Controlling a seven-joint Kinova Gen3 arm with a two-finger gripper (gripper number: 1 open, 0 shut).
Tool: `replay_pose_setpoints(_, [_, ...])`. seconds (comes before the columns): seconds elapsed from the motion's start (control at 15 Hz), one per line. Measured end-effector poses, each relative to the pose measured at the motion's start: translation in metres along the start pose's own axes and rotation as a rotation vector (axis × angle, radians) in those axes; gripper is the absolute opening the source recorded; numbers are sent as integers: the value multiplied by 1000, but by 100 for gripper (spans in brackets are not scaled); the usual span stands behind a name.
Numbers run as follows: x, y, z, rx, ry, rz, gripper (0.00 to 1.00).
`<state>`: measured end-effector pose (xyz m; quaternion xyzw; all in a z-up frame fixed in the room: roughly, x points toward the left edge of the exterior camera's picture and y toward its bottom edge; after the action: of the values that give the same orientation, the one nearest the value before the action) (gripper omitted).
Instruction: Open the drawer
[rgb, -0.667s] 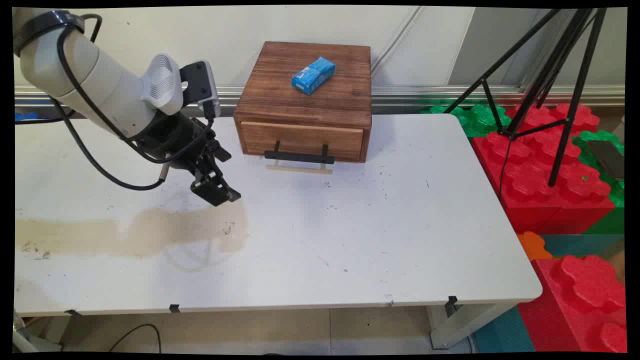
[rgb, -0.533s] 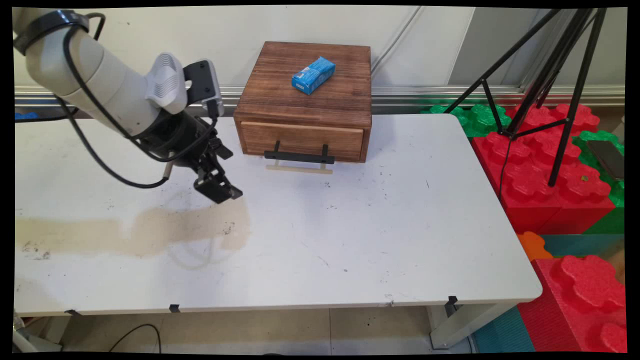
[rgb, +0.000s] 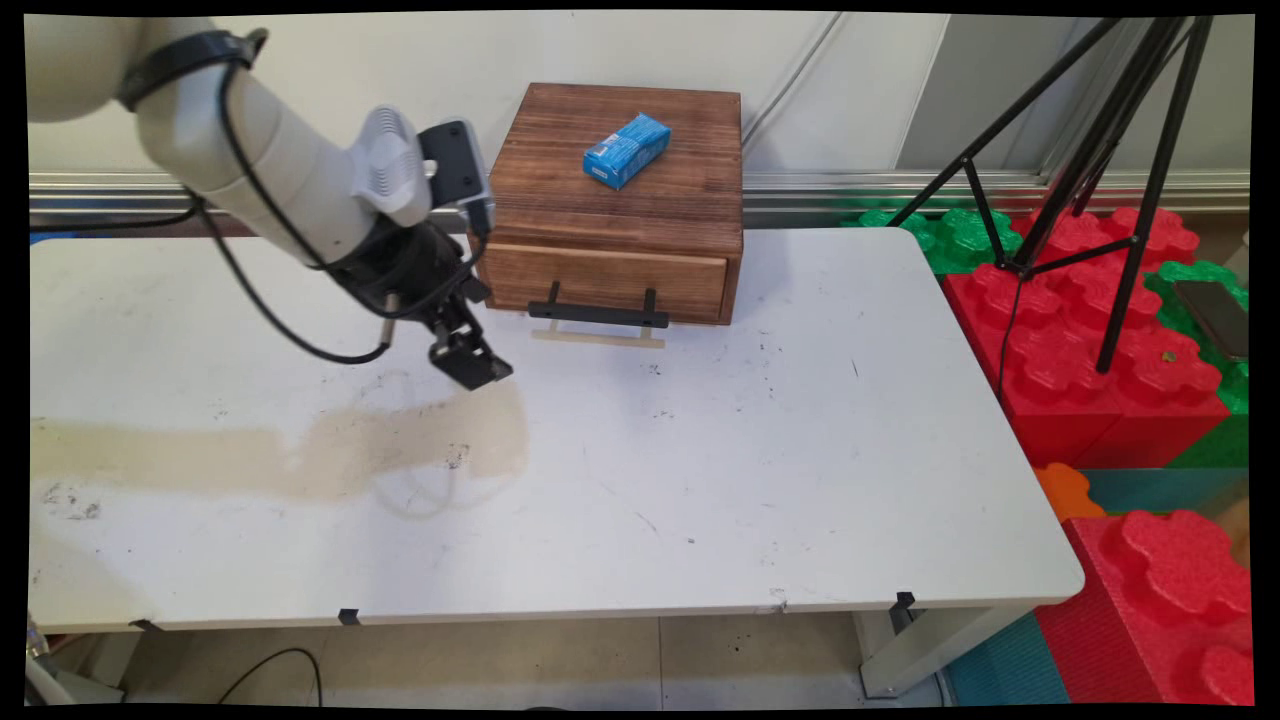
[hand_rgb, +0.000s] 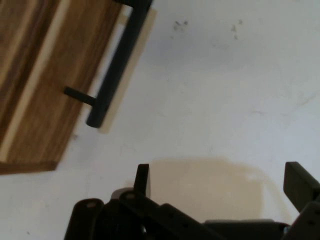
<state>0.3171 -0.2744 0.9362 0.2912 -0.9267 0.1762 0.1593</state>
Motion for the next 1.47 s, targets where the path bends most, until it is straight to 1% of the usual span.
replay_pose_setpoints(0.27, [13, -8, 16, 30, 0, 8, 100])
replay_pose_setpoints(0.4, [21, -16, 30, 48, -7, 17, 100])
replay_pose_setpoints(0.73, [34, -33, 64, 72, -13, 47, 100])
replay_pose_setpoints(1.07, [46, -43, 105, 71, 5, 89, 100])
replay_pose_setpoints(1.47, [54, -48, 137, 58, 27, 124, 100])
